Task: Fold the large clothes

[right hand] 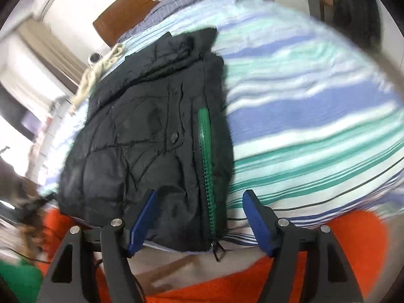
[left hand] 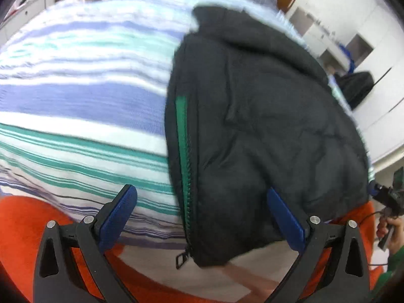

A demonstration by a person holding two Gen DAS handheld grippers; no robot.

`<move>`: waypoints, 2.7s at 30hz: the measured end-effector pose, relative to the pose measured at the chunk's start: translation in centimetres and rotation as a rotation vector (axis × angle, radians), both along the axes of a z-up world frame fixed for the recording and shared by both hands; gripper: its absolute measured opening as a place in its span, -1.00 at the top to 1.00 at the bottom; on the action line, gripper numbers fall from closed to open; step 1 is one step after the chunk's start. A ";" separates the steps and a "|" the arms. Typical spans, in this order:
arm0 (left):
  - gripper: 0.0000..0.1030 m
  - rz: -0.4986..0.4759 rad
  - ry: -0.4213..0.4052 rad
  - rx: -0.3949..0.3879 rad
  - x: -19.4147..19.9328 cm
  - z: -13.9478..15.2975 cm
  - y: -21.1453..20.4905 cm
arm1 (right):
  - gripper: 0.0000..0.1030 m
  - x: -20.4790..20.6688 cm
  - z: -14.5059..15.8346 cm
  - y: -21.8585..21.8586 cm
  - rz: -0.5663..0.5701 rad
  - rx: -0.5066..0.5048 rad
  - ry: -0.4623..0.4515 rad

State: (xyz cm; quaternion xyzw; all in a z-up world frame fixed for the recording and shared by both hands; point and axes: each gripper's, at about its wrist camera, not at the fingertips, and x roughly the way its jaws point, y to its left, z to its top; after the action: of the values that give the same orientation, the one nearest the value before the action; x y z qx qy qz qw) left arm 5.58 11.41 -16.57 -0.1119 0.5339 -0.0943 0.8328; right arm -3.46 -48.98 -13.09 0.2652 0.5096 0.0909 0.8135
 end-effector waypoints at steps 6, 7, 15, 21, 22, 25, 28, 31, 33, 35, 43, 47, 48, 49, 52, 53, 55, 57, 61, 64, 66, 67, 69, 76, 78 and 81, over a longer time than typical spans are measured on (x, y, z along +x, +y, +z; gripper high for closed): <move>-0.99 0.001 0.021 -0.018 0.1 -1.2 -0.5 | -0.41 0.4 -2.9 1.9 0.050 0.103 0.055; -0.99 0.003 0.023 -0.023 0.0 -1.3 -0.4 | -0.40 0.3 -2.6 2.3 0.058 0.089 0.050; 0.43 -0.040 0.106 -0.120 -0.9 -0.2 -0.1 | 0.36 0.7 -0.2 3.3 0.103 0.044 0.044; 0.69 -0.041 0.051 -0.126 -1.7 3.3 0.0 | 0.62 1.3 3.5 3.5 0.142 0.078 -0.018; 0.69 -0.041 0.037 -0.133 -1.9 4.1 0.3 | 0.62 1.4 4.4 3.4 0.144 0.088 -0.034; 0.69 -0.048 0.009 -0.144 -2.5 5.7 0.9 | 0.62 1.5 6.3 2.9 0.153 0.110 -0.070; 0.69 -0.080 0.005 -0.118 -3.4 6.7 0.7 | 0.62 1.4 7.1 3.3 0.173 0.111 -0.072; 0.69 -0.105 0.038 -0.092 -3.8 6.4 0.2 | 0.62 0.4 6.9 2.8 0.179 0.119 -0.046; 0.69 -0.113 0.077 -0.088 -4.8 5.9 0.5 | 0.62 -0.4 6.8 2.1 0.169 0.150 -0.018; 0.70 -0.110 0.124 -0.103 -6.1 5.9 1.3 | 0.63 -2.0 6.9 2.0 0.168 0.194 0.025; 0.70 -0.160 0.178 -0.186 -10.8 11.6 3.5 | 0.63 -6.8 9.0 2.5 0.135 0.373 0.072; 0.69 -0.135 0.012 -0.308 -6.4 14.7 4.3 | 0.63 -4.0 11.1 1.5 0.094 0.429 -0.080; 0.69 -0.129 -0.026 -0.332 -4.9 15.2 4.2 | 0.63 -2.5 11.6 1.2 0.095 0.430 -0.140; 0.69 -0.122 -0.063 -0.349 -3.2 15.7 4.1 | 0.63 -0.5 12.2 0.8 0.098 0.429 -0.190; 0.69 -0.096 -0.164 -0.344 3.5 16.9 2.8 | 0.63 6.2 13.5 -0.2 0.104 0.403 -0.328; 0.68 -0.088 -0.195 -0.351 5.9 17.0 2.3 | 0.63 8.3 13.7 -0.5 0.097 0.403 -0.352; 0.65 -0.063 -0.226 -0.378 10.0 16.6 1.7 | 0.63 13.8 12.9 -1.5 0.055 0.416 -0.378; 0.54 -0.033 -0.217 -0.383 14.4 15.0 1.1 | 0.63 18.0 10.6 -2.1 -0.001 0.449 -0.347; 0.03 0.040 -0.054 -0.380 21.0 9.3 0.4 | 0.50 24.2 2.3 -2.6 -0.162 0.504 -0.211; -0.09 0.067 0.023 -0.398 22.5 8.3 0.1 | 0.22 24.8 -2.5 -2.4 -0.320 0.594 -0.101; -0.53 0.020 0.001 -0.507 21.8 10.1 0.5 | 0.11 24.5 -2.8 -2.6 -0.371 0.667 -0.109; -0.83 -0.016 -0.042 -0.560 21.0 11.4 1.0 | -0.15 24.5 -2.1 -2.5 -0.358 0.679 -0.116; -0.98 -0.053 -0.127 -0.579 19.8 13.4 1.9 | -0.78 24.7 0.1 -2.6 -0.306 0.657 -0.146; -0.97 -0.058 -0.059 -0.202 22.2 9.3 0.8 | -0.87 28.9 4.7 1.6 -0.049 -0.043 -0.151; -0.87 -0.035 0.043 -0.158 23.2 6.3 0.0 | -0.84 30.1 2.7 3.9 0.041 -0.150 -0.105; 0.05 -0.022 0.060 -0.095 23.2 5.2 -0.7 | -0.24 30.4 2.6 6.7 0.085 -0.243 -0.098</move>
State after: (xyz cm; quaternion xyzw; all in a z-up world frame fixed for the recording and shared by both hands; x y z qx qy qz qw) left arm 28.81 10.71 -11.35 -0.1482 0.5548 -0.1253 0.8091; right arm 26.92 -42.31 -10.53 0.1382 0.4871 0.0756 0.8590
